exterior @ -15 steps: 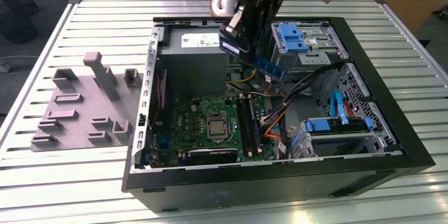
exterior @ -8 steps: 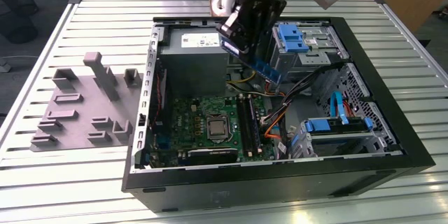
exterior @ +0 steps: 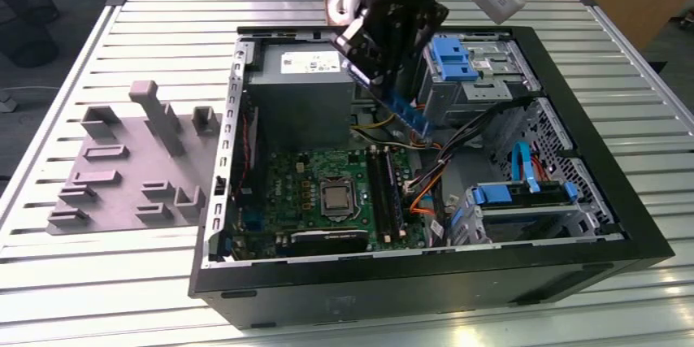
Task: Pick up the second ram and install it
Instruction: 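Insert the second ram into the second slot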
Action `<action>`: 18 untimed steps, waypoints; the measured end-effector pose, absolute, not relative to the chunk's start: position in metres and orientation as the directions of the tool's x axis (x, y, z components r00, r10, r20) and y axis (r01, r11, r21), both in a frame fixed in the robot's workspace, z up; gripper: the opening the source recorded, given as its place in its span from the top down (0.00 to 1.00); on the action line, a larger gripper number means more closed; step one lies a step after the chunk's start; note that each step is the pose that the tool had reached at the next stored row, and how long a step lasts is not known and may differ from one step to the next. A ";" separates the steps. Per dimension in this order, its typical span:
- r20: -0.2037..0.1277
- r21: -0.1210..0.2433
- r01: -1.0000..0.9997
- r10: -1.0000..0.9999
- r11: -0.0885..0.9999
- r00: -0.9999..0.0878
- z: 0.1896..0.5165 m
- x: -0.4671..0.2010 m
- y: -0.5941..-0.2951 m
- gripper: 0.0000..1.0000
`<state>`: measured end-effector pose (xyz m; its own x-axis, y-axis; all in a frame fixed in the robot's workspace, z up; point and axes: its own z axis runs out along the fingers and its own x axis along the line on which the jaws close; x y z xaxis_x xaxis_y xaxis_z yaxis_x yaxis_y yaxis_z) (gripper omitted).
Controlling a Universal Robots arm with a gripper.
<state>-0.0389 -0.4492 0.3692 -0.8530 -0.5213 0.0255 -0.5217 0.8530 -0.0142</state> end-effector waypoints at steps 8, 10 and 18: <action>0.028 -0.019 -0.406 -0.406 0.914 -0.914 0.367 -0.039 -0.449 0.86; 0.029 -0.021 -0.374 -0.373 0.927 -0.927 0.366 -0.039 -0.449 0.86; 0.031 -0.026 -0.241 -0.241 0.970 -0.970 0.364 -0.039 -0.449 0.86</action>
